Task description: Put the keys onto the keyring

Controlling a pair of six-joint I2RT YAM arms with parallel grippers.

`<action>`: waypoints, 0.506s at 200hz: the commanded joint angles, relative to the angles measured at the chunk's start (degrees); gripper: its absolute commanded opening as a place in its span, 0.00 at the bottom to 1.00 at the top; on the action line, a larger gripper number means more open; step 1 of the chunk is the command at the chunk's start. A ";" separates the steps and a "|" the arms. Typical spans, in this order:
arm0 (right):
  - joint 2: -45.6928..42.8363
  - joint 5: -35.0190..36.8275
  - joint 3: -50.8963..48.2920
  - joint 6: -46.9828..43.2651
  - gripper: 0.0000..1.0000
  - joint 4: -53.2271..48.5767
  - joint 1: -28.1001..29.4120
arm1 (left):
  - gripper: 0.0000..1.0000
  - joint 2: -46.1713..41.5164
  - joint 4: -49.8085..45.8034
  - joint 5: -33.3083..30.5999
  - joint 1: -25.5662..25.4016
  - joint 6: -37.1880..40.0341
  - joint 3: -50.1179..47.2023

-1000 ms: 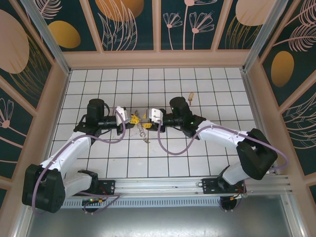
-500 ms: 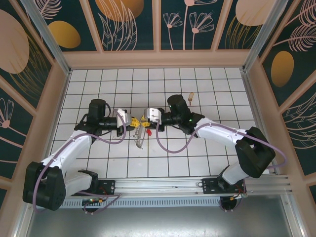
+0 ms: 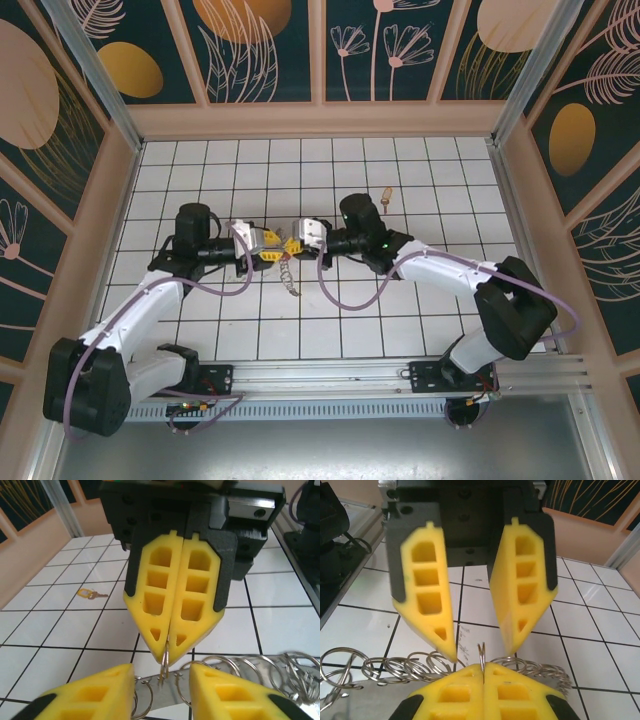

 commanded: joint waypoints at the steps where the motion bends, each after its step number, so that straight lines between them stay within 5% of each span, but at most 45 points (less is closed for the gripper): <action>1: -3.61 -3.75 -2.27 7.56 0.00 11.83 -1.06 | 0.37 -2.22 6.52 0.12 -0.30 -4.16 -1.65; 50: -4.20 -4.54 -5.86 15.37 0.00 24.07 -1.33 | 0.26 -0.76 5.74 1.76 -0.28 -4.46 -0.61; 101: -2.67 -5.51 -6.18 18.26 0.00 28.49 -1.09 | 0.23 -0.34 17.02 2.72 -0.32 -14.32 -0.31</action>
